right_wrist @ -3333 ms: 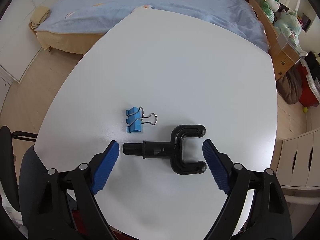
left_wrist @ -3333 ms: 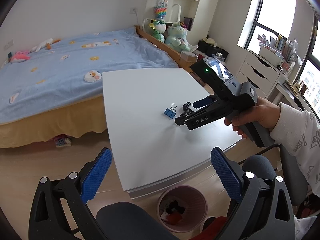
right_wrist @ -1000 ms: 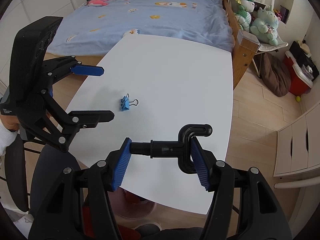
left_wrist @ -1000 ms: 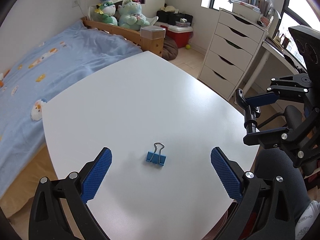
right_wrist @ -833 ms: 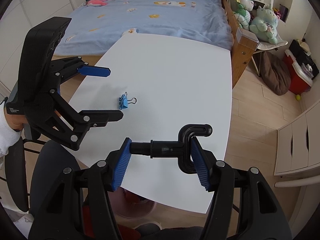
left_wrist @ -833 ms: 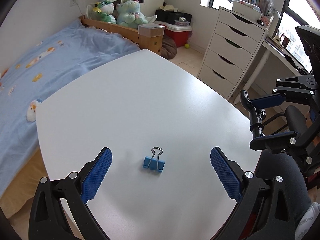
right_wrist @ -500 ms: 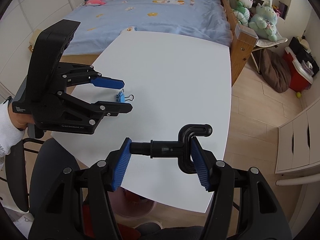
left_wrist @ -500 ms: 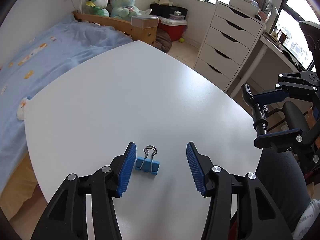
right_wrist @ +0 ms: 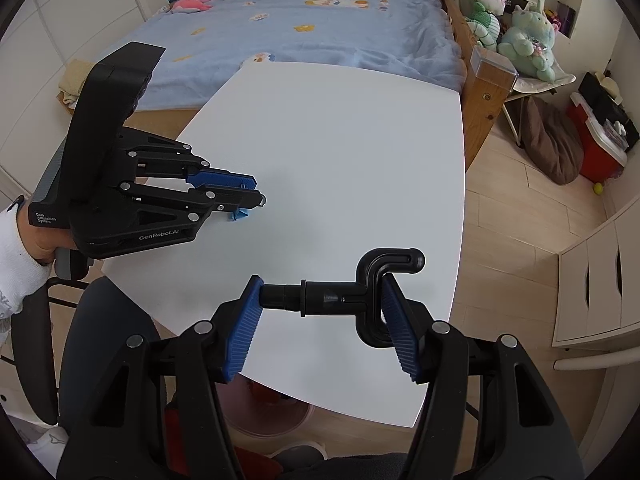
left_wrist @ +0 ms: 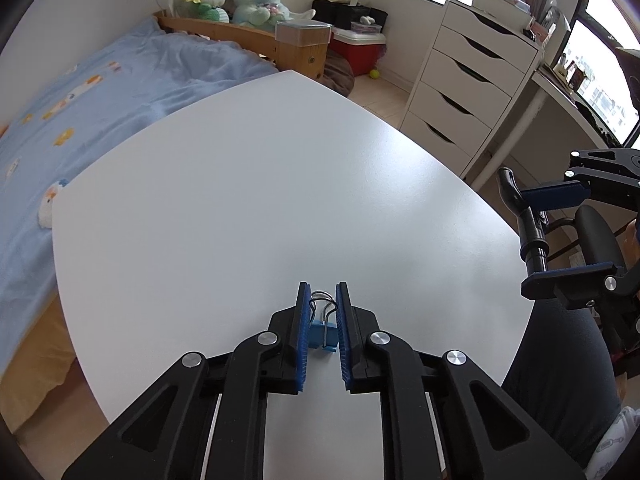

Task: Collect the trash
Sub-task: 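Carry the blue clip and black handle over the pink bin with both grippers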

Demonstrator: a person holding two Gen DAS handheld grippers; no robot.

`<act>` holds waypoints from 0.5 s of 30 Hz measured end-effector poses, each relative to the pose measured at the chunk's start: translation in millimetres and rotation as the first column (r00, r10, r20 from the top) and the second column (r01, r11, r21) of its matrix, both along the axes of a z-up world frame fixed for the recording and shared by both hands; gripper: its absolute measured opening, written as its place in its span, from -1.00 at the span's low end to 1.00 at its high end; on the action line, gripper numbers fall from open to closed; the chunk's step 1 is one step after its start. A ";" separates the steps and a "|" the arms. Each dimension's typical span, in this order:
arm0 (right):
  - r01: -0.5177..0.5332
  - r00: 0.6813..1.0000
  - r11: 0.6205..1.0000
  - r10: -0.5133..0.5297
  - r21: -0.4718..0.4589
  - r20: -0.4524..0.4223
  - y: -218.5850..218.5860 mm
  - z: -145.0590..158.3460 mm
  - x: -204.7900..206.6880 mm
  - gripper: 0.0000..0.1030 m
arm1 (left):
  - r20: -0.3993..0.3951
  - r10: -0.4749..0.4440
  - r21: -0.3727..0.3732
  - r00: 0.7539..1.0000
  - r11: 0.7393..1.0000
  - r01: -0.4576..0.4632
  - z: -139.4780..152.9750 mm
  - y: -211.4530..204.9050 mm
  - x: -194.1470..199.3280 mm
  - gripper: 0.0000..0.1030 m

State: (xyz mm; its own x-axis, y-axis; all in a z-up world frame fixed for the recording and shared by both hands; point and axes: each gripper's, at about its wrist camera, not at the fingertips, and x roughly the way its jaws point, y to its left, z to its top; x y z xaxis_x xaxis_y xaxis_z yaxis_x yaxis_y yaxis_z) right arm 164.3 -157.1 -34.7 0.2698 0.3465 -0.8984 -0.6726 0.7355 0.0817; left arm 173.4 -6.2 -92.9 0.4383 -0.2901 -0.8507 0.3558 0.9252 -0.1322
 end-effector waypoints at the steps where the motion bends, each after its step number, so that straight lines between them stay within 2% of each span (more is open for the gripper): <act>1: 0.000 1.000 1.000 0.000 0.001 0.001 0.2 0.2 -0.7 0.14 | 0.000 0.006 0.003 1.000 1.000 -0.006 0.9 0.7 -1.5 -0.75; 15: -0.014 0.999 0.998 0.011 0.063 0.041 -5.8 19.8 -25.3 0.14 | 0.035 0.094 -0.023 0.995 0.995 -0.094 38.8 4.1 -54.3 -0.75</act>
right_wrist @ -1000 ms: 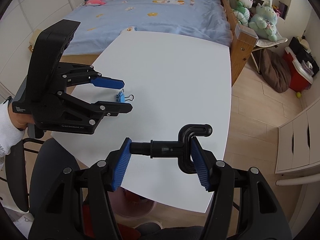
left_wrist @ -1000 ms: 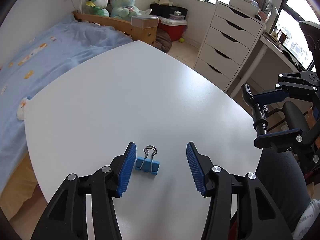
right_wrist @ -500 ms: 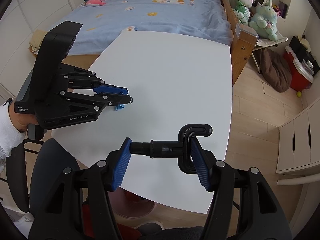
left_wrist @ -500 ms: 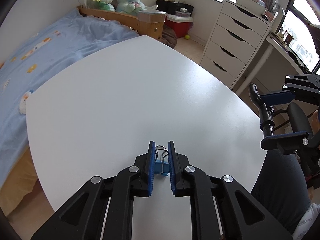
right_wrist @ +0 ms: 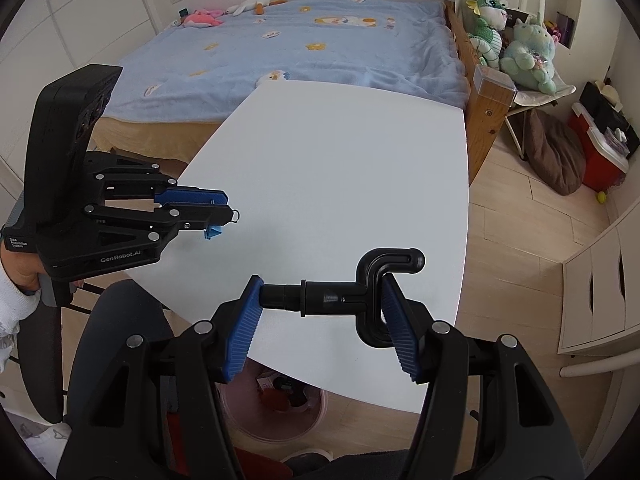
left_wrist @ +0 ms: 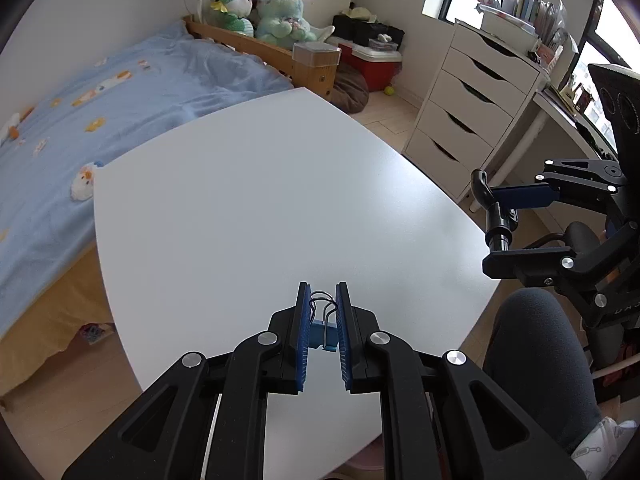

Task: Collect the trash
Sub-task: 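Carry the blue clip and black handle over the pink bin with both grippers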

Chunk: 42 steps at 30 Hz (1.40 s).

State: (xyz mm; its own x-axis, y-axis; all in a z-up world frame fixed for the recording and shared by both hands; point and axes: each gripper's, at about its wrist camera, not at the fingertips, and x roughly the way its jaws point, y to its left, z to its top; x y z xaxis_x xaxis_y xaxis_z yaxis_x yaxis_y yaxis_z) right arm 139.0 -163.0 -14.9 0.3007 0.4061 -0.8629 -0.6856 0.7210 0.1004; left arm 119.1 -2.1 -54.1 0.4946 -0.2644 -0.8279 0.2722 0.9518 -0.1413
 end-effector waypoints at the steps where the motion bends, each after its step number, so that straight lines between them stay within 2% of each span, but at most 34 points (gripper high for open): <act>1: -0.001 1.000 1.000 0.001 0.005 0.005 -1.4 2.3 -3.4 0.14 | 0.005 0.005 -0.003 1.000 1.000 -0.005 3.9 -0.6 -5.5 -0.75; 12: -0.019 0.998 0.998 0.015 0.064 0.061 -20.1 30.0 -45.4 0.14 | 0.094 0.021 -0.032 0.995 0.999 -0.018 44.1 -14.4 -62.8 -0.75; 22: -0.062 0.995 0.993 0.053 0.099 0.088 -29.1 39.0 -99.6 0.14 | 0.129 0.016 -0.051 0.992 0.999 -0.010 49.5 -28.6 -111.3 -0.75; 31: -0.106 0.993 0.991 0.101 0.081 0.064 -30.0 24.6 -135.9 0.14 | 0.131 0.033 -0.078 0.991 0.997 -0.023 41.8 -33.2 -140.4 -0.75; 38: -0.143 0.989 0.987 0.141 0.076 0.031 -22.0 7.3 -146.3 0.16 | 0.135 0.038 -0.080 0.990 0.996 -0.027 38.2 -31.3 -155.5 -0.75; 39: -0.148 0.989 0.986 0.147 0.077 0.028 -21.3 4.9 -148.3 0.21 | 0.134 0.041 -0.080 0.990 0.996 -0.030 37.7 -30.5 -157.2 -0.75; 41: -0.147 0.989 0.986 0.145 0.077 0.030 -20.4 1.1 -149.2 0.65 | 0.132 0.047 -0.079 0.990 0.996 -0.036 37.0 -28.8 -159.4 -0.75; 42: -0.140 0.990 0.987 0.138 0.081 0.032 -21.0 0.2 -149.4 0.68 | 0.130 0.049 -0.079 0.990 0.996 -0.039 36.7 -28.0 -159.9 -0.75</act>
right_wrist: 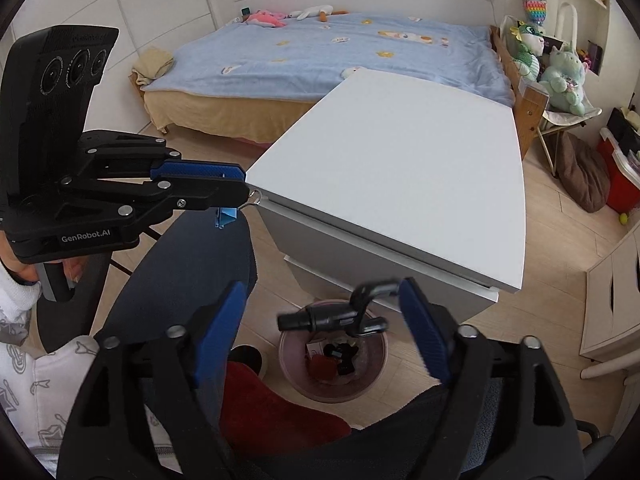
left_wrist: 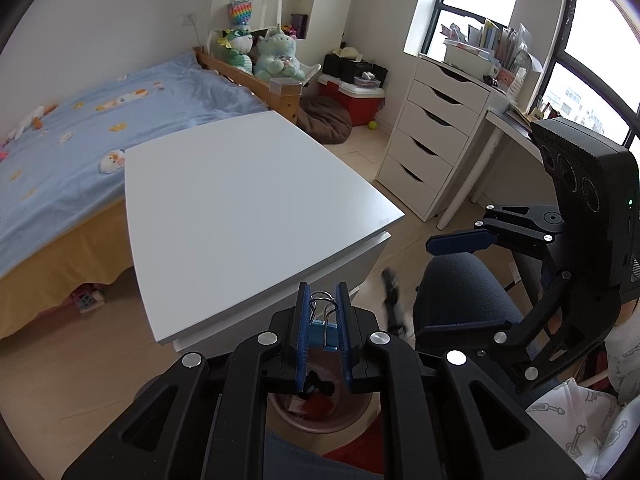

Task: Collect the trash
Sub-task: 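Carry the blue clip and black handle over the pink bin with both grippers, then open the right gripper over the bin while the left opens to drop the clip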

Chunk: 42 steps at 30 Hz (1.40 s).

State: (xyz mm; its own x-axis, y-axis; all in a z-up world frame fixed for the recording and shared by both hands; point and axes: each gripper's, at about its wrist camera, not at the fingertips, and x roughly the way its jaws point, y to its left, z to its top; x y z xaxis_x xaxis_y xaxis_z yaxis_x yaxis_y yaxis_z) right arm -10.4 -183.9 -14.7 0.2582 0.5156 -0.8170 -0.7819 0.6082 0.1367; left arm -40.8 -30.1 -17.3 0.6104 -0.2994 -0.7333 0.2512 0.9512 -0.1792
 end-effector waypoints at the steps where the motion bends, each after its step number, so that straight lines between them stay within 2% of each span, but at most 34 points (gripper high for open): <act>1: 0.006 1.000 1.000 -0.006 0.005 -0.003 -1.0 -0.3 0.3 0.69 | -0.001 0.001 0.001 1.000 1.000 -0.001 -0.2 0.5 -0.8 -0.75; 5: 0.039 0.999 0.999 -0.039 0.004 0.006 -5.5 1.0 6.4 0.81 | -0.006 0.006 -0.002 1.000 1.000 -0.006 -1.8 1.0 -2.6 -0.75; 11: 0.099 0.995 0.995 -0.099 0.021 0.019 -19.1 7.0 8.9 0.88 | -0.013 -0.004 -0.014 1.000 1.000 0.004 -3.2 -3.1 -5.0 -0.75; 35: 0.231 0.970 0.970 -0.236 0.079 0.063 -61.0 33.6 8.7 0.90 | -0.024 -0.113 0.005 0.993 0.994 0.113 -1.8 -40.3 -1.4 -0.75; 37: 0.239 0.968 0.967 -0.245 0.085 0.062 -63.5 33.9 9.5 0.90 | -0.021 -0.119 0.015 0.993 0.993 0.119 -1.9 -42.5 -1.5 -0.66; 38: 0.242 0.967 0.966 -0.247 0.087 0.061 -64.4 33.8 10.1 0.90 | -0.023 -0.119 0.022 0.993 0.993 0.119 -2.4 -43.3 -0.7 -0.42; 39: 0.244 0.967 0.966 -0.249 0.088 0.059 -64.9 33.5 10.5 0.90 | -0.020 -0.114 0.027 0.993 0.993 0.114 -3.0 -42.8 -0.9 0.10; 41: 0.245 0.966 0.966 -0.251 0.084 0.058 -64.7 32.5 10.9 0.90 | 0.002 -0.098 0.014 0.995 0.995 0.098 -1.7 -40.2 -1.8 0.63; 42: 0.247 0.966 0.966 -0.252 0.082 0.057 -64.3 32.1 11.3 0.90 | 0.009 -0.087 0.015 0.996 0.996 0.087 -1.0 -39.0 -1.7 0.71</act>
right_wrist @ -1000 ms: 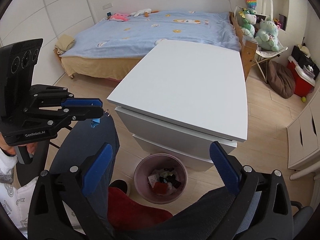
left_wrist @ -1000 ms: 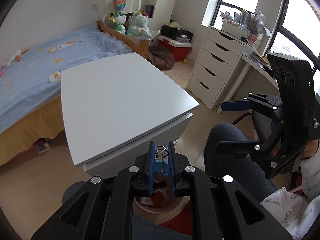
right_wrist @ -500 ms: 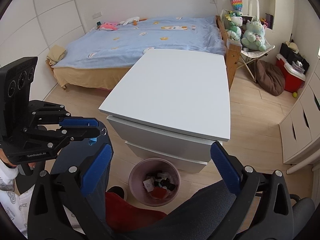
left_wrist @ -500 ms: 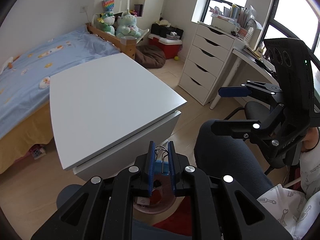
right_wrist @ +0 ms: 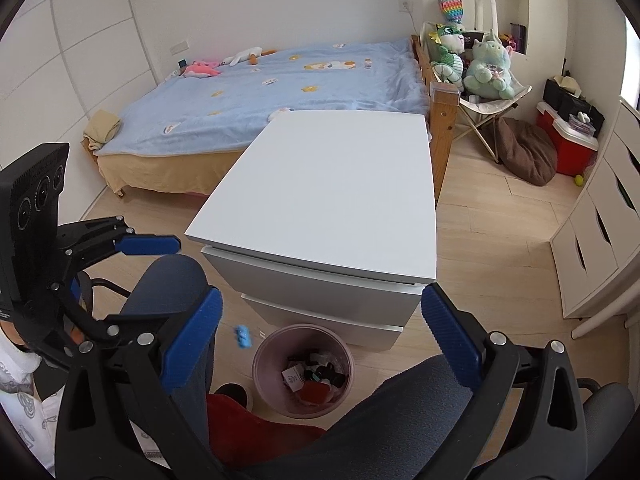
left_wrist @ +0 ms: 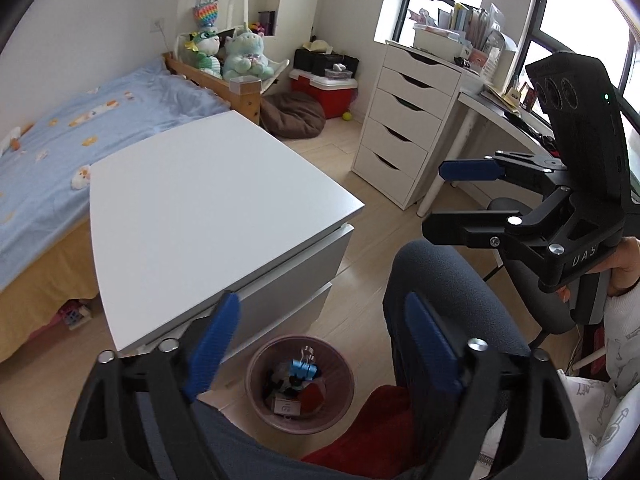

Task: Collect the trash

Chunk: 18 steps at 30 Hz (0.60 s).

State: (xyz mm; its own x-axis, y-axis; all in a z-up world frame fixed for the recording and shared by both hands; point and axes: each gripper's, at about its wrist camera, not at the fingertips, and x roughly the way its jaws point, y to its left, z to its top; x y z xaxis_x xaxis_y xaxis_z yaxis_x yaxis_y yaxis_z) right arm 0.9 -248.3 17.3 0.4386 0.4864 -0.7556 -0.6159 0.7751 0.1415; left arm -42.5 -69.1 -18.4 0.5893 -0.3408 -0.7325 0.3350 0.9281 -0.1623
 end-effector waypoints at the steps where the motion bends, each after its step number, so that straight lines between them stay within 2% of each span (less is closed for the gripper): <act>1: 0.001 1.000 1.000 -0.001 0.000 0.000 0.3 -0.1 0.1 0.90 | -0.001 0.008 0.004 1.000 1.000 -0.008 0.0 1.2 0.6 0.72; 6: -0.003 1.000 1.000 0.003 -0.001 0.001 0.7 -0.6 0.2 0.91 | -0.005 0.046 0.005 0.999 0.999 -0.046 -1.5 7.2 1.2 0.84; 18: 0.015 1.000 1.000 -0.015 0.007 0.026 8.1 2.2 2.2 0.94 | 0.023 0.121 -0.008 0.992 0.993 -0.121 5.0 22.4 0.4 0.85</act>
State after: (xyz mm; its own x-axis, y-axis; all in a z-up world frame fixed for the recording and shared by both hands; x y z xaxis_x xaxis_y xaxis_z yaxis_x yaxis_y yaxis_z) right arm 3.2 -240.1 19.6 0.4652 0.4845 -0.7408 -0.6074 0.7835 0.1309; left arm -42.0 -46.8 -13.4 0.6431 -0.2712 -0.7161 0.2243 0.9609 -0.1624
